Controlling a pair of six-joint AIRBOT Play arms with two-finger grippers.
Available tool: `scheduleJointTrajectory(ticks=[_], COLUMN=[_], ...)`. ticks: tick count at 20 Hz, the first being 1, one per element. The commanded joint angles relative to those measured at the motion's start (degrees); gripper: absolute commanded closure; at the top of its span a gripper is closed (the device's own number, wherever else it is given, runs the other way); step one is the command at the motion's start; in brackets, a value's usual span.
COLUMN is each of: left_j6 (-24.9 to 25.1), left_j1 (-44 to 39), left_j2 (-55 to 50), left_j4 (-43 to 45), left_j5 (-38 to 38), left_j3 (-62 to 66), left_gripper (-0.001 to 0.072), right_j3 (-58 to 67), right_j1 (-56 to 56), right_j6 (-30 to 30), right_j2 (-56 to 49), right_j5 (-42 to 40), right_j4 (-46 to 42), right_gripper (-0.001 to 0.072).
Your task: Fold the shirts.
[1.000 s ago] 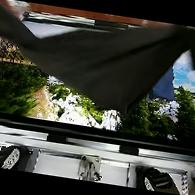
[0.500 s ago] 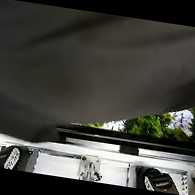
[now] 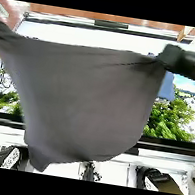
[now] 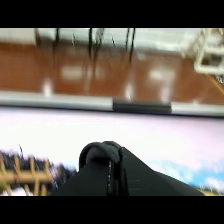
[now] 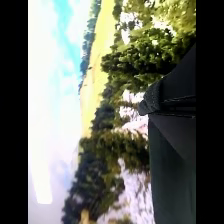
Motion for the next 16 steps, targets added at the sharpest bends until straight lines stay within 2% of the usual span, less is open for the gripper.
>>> scheduleJointTrajectory(ticks=[1, 3, 5, 8, 12, 16], left_j6=[0.26, 2.38, 2.99, 2.95, 2.95, 2.56], left_j1=[-4.02, -7.74, -10.91, -13.38, -14.91, -15.65], left_j2=[-9.16, -14.95, -20.35, -26.64, -33.4, -37.75], left_j4=[-1.9, -1.9, -1.9, -1.92, -1.9, -1.9], left_j5=[-1.31, 3.28, 12.76, 22.8, 20.61, 9.57], left_j3=[-6.93, -6.93, -6.91, -6.86, -6.88, -6.86], left_gripper=[0.0665, 0.0664, 0.0665, 0.0665, 0.0665, 0.0663], right_j3=[-1.27, -1.27, -1.27, -1.29, -1.29, -1.27], right_j1=[-0.09, -0.09, -0.09, -0.07, -0.04, -0.02], right_j6=[4.42, 8.94, 13.31, 16.74, 16.81, 16.83], right_j2=[-13.38, -18.86, -22.67, -26.05, -28.46, -29.2], right_j5=[13.88, 23.34, 31.36, 38.1, 34.82, 25.22], right_j4=[2.08, 6.32, 10.32, 12.31, 12.15, 12.61], right_gripper=[0.0635, 0.0635, 0.0635, 0.0635, 0.0635, 0.0634])
